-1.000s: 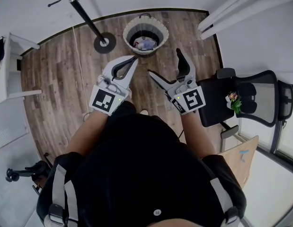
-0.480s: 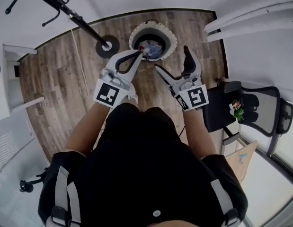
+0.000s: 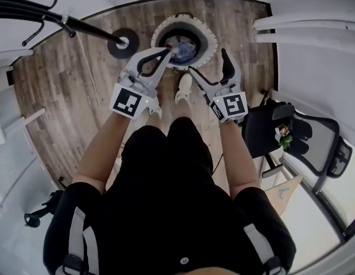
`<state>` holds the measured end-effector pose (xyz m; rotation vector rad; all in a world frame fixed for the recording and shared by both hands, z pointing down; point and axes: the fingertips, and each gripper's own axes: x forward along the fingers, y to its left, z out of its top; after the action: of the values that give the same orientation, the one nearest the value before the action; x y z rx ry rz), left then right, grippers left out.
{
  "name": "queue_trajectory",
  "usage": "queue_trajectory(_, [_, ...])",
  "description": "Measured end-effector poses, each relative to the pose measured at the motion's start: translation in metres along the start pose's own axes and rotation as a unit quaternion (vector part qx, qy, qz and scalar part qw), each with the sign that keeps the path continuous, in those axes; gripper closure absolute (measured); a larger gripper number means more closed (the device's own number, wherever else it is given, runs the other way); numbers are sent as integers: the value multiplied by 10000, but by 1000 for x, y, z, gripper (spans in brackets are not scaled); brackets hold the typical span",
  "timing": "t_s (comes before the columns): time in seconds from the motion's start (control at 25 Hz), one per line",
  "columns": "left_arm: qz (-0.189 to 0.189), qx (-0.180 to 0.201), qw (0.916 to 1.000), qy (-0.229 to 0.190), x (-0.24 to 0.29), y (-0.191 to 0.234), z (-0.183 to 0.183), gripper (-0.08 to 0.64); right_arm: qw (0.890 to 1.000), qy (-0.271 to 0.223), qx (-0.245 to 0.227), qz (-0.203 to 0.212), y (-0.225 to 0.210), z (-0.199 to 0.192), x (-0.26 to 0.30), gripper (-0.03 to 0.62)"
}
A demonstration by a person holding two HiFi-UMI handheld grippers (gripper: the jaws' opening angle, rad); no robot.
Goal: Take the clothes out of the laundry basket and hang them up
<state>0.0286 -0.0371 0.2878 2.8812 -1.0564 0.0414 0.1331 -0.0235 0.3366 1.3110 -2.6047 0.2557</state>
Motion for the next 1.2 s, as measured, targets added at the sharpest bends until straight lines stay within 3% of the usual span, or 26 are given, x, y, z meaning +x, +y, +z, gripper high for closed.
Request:
queue_trajectory(0.2, [188, -266, 9987, 380, 56, 27, -80, 557, 9972, 663, 241, 263, -59, -106, 58, 125])
queue_trajectory(0.44, [459, -658, 9950, 587, 103, 55, -174, 557, 9875, 1429, 208, 632, -99, -237, 115, 143])
queue_trajectory(0.64, [621, -579, 9944, 634, 129, 75, -255, 557, 9747, 2043, 76, 906, -120, -347, 150, 156])
queue_trajectory(0.84, [735, -665, 9920, 787, 129, 86, -330, 557, 9553, 2713, -46, 1176, -120, -453, 171, 180])
queue_trajectory(1.0, [759, -714, 9904, 904, 132, 93, -384, 557, 9334, 3264, -59, 1491, -111, -530, 187, 195])
queue_trajectory(1.2, [792, -779, 9894, 933, 141, 102, -433, 557, 9110, 3756, -106, 1699, -105, -594, 209, 201])
